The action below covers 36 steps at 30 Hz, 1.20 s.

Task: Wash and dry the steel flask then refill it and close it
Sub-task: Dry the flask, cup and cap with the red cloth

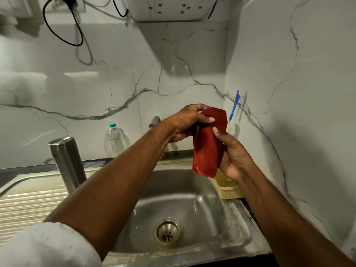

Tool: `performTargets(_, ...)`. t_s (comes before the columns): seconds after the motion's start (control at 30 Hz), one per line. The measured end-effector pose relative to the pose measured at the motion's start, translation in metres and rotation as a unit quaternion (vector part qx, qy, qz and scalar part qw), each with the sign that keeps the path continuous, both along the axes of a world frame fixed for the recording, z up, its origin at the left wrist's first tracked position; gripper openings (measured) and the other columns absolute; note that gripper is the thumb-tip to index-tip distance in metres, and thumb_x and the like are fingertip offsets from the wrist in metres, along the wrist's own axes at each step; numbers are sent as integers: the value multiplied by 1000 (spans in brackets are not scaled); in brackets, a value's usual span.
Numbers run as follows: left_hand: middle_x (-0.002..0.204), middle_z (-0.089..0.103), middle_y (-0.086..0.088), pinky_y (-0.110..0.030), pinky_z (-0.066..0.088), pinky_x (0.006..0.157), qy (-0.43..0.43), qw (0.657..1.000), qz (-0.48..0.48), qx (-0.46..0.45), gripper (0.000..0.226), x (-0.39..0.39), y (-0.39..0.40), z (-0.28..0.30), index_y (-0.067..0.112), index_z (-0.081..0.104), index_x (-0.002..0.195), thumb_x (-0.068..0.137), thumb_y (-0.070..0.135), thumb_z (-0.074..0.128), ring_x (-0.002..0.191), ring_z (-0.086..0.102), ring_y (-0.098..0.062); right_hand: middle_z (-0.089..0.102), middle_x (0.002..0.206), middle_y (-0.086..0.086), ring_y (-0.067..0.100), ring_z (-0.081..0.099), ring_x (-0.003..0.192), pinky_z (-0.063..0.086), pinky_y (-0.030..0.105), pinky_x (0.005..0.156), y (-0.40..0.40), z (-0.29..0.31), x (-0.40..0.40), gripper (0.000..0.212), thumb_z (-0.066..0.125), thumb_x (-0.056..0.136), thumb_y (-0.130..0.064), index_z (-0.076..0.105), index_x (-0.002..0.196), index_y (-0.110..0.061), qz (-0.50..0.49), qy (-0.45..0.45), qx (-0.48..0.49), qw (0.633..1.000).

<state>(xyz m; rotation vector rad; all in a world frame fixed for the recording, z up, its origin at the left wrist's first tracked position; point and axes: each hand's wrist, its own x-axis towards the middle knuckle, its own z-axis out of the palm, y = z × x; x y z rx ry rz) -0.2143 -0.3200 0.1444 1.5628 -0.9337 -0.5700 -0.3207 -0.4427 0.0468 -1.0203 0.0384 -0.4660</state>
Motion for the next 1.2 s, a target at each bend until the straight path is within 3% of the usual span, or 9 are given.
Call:
performTargets(0.13,103,74,-3,-22,58,65,-173,977,114,50,36,11,13,-2,18,67,112,83,13,88,94,72,-18,69,131,18,38,66,122,50,62,105,14,-3,16,47,69,95,-21,60,140,-11,10,-3,41,999)
performTargets(0.27,104,74,4,-37,62,87,-279,935,216,14,51,26,29,-18,20,73,106,64,28,101,99,71,-16,73,124,17,33,71,114,55,54,99,36,-9,31,40,69,97,-23,64,133,-6,32,25,45,998)
performTargets(0.37,97,71,5,-33,60,78,-323,908,267,32,62,37,50,-29,25,72,108,56,39,103,88,68,-13,76,117,16,30,76,102,63,46,81,54,-20,50,38,70,94,-15,65,131,-6,59,35,32,997)
performTargets(0.53,93,71,6,-14,52,63,-328,889,319,27,79,70,91,-51,25,67,116,49,46,104,81,68,-7,74,124,14,37,70,115,54,63,97,74,-42,78,53,80,83,-15,66,134,-19,73,56,24,995)
performTargets(0.67,103,69,8,-28,58,69,-311,875,370,19,81,84,125,-78,24,61,130,65,58,95,78,70,-10,73,124,18,38,70,115,55,61,96,97,-59,93,51,77,87,-16,62,136,-14,131,90,46,986)
performTargets(0.8,119,65,8,-44,51,95,-416,731,541,-19,65,86,178,-103,26,58,133,78,48,86,107,62,-15,73,122,19,30,74,106,64,49,78,124,-84,112,56,76,81,-15,63,135,-5,140,122,64,980)
performTargets(0.93,151,46,-5,-45,36,108,-398,583,708,-12,91,91,240,-119,20,43,150,75,48,86,138,42,-26,69,128,23,29,73,104,61,54,81,139,-114,124,58,73,83,-10,60,139,-3,132,142,84,977)
performTargets(1.03,159,37,-14,-59,29,118,-245,598,763,3,121,106,276,-129,15,29,159,65,55,95,149,34,-35,68,125,24,24,77,86,62,49,79,143,-124,131,50,66,91,-3,57,141,1,124,131,86,980)
performTargets(1.2,150,53,-11,-61,36,119,-93,740,666,11,142,142,303,-146,27,17,158,47,67,96,141,50,-36,79,99,12,22,77,83,61,47,81,144,-135,136,42,63,95,-2,59,136,-1,99,131,57,985)
